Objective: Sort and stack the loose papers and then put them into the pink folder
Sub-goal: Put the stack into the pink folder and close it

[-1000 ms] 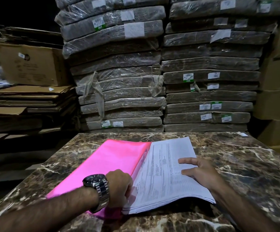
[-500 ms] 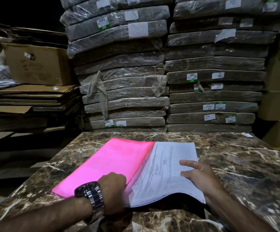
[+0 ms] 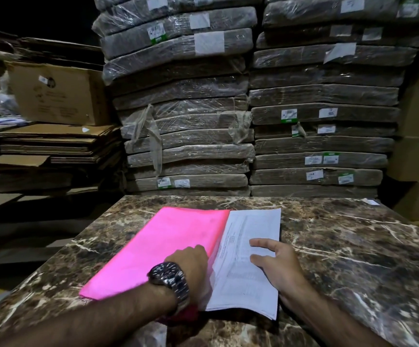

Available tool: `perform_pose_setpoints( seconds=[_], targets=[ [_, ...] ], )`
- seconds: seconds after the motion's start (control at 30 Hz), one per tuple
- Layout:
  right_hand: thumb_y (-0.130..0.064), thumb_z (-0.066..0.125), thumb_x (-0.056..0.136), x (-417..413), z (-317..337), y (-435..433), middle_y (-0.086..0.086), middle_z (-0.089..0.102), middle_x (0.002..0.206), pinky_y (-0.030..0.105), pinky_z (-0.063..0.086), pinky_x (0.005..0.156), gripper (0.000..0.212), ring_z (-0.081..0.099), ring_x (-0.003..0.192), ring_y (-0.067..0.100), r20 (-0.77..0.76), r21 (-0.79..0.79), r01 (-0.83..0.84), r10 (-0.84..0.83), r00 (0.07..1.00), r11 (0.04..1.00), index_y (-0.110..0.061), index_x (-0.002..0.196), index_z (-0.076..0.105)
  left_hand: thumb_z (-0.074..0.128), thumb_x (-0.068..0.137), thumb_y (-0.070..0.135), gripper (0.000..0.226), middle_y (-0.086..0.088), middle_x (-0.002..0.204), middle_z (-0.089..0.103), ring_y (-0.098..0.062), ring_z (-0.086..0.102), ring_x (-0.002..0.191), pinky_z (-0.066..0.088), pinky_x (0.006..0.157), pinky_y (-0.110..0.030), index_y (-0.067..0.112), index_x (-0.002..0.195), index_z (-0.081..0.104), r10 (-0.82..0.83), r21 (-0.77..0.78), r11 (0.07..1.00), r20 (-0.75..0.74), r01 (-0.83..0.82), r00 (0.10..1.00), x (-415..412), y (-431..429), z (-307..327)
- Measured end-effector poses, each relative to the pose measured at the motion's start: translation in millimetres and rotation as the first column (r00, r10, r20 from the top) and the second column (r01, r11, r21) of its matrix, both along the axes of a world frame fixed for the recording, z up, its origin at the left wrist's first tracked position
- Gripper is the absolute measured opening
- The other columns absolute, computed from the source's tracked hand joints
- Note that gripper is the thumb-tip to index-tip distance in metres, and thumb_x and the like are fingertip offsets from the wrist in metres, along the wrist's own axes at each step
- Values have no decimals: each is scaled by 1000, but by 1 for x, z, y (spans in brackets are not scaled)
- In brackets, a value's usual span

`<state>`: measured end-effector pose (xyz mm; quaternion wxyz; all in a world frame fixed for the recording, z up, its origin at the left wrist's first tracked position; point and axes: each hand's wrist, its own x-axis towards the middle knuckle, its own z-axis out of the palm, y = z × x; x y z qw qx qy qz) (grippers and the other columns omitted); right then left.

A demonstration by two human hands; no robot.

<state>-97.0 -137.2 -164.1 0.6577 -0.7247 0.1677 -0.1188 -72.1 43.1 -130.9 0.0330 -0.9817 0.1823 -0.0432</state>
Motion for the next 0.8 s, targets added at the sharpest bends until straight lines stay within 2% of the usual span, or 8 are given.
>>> perform_pose_setpoints(
  seconds=[0.1,0.2,0.33,0.43,0.53,0.6,0.73,0.8],
  targets=[
    [3,67,80,1,-1,0,8,71,102,45,61,69,28,72,82,29,-1,-3,-5,5,1000,1000,-22,91,72,51,90,28,28,-12,101,67,-31,66,91,44,65,-30,5,103,61,24,23,999,-63,-23,998,11,-14,4],
    [3,68,79,3,-4,-2,8,72,100,44,61,70,28,72,82,28,-10,-15,-8,8,1000,1000,-21,91,73,48,92,23,24,-12,93,65,-28,61,77,44,63,-30,4,99,62,24,-14,1000,-67,-25,997,14,-19,1],
    [3,69,78,11,-4,5,7,73,97,35,60,63,28,71,75,23,-24,-42,-24,23,999,999,-20,93,74,46,94,30,29,-16,99,66,-34,64,88,41,65,-30,5,92,61,-12,-91,996,13,13,1000,15,-16,-8],
    [5,67,77,19,-3,21,6,72,85,20,48,49,27,63,53,9,-31,-48,-28,27,999,998,-19,89,72,44,94,29,28,-17,99,66,-36,63,90,39,64,-32,7,90,61,-38,-117,992,37,42,999,17,-15,-9],
    [-1,68,74,30,-4,40,3,70,77,24,44,51,24,57,50,13,-69,-71,-35,30,997,997,-24,79,69,44,93,31,29,-17,99,66,-37,63,91,38,65,-32,8,90,61,-47,-156,986,49,54,998,19,-15,-8],
    [-2,68,76,37,-3,48,5,70,78,24,41,53,20,55,54,16,-82,-68,-68,62,995,995,-21,82,68,44,92,33,30,-18,100,67,-37,63,92,38,64,-31,9,91,62,-50,-203,977,54,60,997,21,-16,-8],
    [4,47,88,48,1,59,15,66,88,25,45,56,24,58,73,22,-107,40,-183,187,977,982,2,107,63,46,88,28,28,-20,97,68,-41,62,92,38,63,-33,6,89,63,-77,-261,961,77,95,994,23,-22,-4],
    [7,42,90,52,2,60,23,64,98,30,48,66,30,58,82,26,-98,160,-237,254,962,958,7,117,55,45,87,26,27,-21,96,67,-41,61,92,38,63,-33,5,87,62,-81,-299,948,89,104,993,24,-22,-2]
  ],
)
